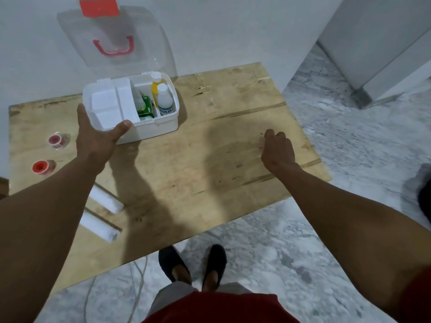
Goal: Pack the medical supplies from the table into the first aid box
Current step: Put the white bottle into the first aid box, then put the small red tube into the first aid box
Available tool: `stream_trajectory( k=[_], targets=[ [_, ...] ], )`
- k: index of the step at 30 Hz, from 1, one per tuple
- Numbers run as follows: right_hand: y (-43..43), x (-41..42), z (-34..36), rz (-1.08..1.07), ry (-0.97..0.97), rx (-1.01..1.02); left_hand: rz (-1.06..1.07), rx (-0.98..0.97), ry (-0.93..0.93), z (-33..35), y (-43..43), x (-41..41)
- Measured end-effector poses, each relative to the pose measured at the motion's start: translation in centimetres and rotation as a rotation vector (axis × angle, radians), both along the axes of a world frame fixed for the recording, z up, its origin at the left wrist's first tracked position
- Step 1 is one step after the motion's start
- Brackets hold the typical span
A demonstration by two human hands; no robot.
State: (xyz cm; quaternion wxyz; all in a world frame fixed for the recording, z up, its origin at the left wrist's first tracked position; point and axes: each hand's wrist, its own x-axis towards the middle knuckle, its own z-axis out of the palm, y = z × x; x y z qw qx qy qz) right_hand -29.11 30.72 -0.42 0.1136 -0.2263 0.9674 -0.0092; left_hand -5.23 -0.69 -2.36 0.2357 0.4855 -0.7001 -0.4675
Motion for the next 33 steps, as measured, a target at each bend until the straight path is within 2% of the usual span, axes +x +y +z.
stream_trajectory(
  k=[10, 17, 22, 33],
  targets=[
    [0.1, -1.1, -0.8, 0.005, 0.02, 0.025, 0.009, 0.055, 0.003, 0.1, -0.1, 0.1],
    [-2.3, -0.2, 0.0, -0.023, -0.012, -0.08, 0.025, 0.05, -0.013, 0.1, 0.2, 0.1],
    [-8.1, 1.7, 2.7, 0.094, -0.013, -0.259, 0.013, 0.042, -0.004, 0.4, 0.8, 0.0],
    [-18.5, 6.5, 7.3, 0.364, 0.129, -0.732, 0.022, 0.093, 0.03, 1.7, 1.6, 0.2]
  ],
)
